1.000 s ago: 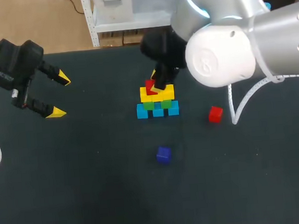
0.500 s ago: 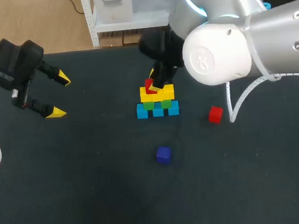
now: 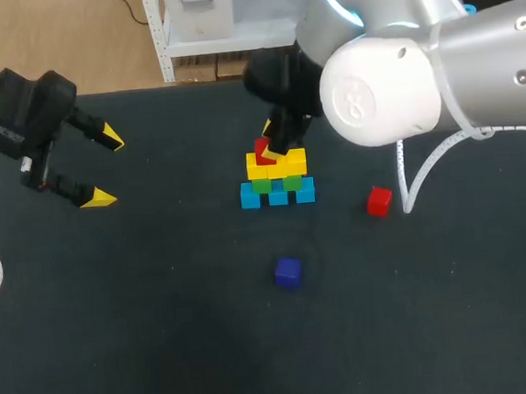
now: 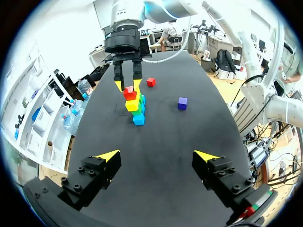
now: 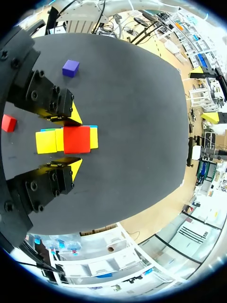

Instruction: Place the blue cubes, place green cubes on the blue cubes, place the yellow cubes on the green cubes, then place the red cubes on the yellow cubes, and place purple cube on the red cubes.

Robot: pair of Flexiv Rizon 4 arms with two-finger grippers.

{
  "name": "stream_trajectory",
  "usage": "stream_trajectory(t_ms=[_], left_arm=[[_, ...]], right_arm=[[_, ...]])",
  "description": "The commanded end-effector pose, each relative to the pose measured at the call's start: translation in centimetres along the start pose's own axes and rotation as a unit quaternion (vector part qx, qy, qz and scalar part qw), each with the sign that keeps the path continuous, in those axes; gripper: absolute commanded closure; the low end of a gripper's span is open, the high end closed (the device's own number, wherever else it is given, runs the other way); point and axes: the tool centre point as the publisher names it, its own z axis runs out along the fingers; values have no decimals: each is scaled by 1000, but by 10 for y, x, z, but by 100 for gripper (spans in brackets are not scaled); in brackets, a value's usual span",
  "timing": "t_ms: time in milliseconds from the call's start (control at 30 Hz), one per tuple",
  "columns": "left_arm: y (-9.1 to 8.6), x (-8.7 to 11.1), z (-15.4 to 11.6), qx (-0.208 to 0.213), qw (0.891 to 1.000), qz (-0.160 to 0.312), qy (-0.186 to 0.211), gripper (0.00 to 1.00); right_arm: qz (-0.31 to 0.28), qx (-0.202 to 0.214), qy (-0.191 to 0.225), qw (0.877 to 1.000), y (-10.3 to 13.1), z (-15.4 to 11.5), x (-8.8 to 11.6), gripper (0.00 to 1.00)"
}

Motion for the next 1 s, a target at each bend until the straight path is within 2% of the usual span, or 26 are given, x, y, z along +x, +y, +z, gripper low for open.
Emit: stream_trajectory(t_ms=[33,167,433,533,800,1000], left_arm=[[0,1,0,-1,1000,1,-2,0],[0,1,0,-1,1000,1,-2,0],[0,1,0,-1,1000,1,-2,0],[0,1,0,-1,1000,1,-2,0],[0,1,0,-1,1000,1,-2,0],[0,1,0,-1,1000,1,-2,0]], right_arm=[[-1,0,-1,1000,1,-1,0,58],[-1,0,-1,1000,2,-1,0,57],[-3,4,-3,1000,1,-5,-1,49],[-1,9,-3,1000,-2,-8,1,0],[17,31,-6,999,-5,-34,16,0],[42,61,-2,997,-1,-65,42,0]])
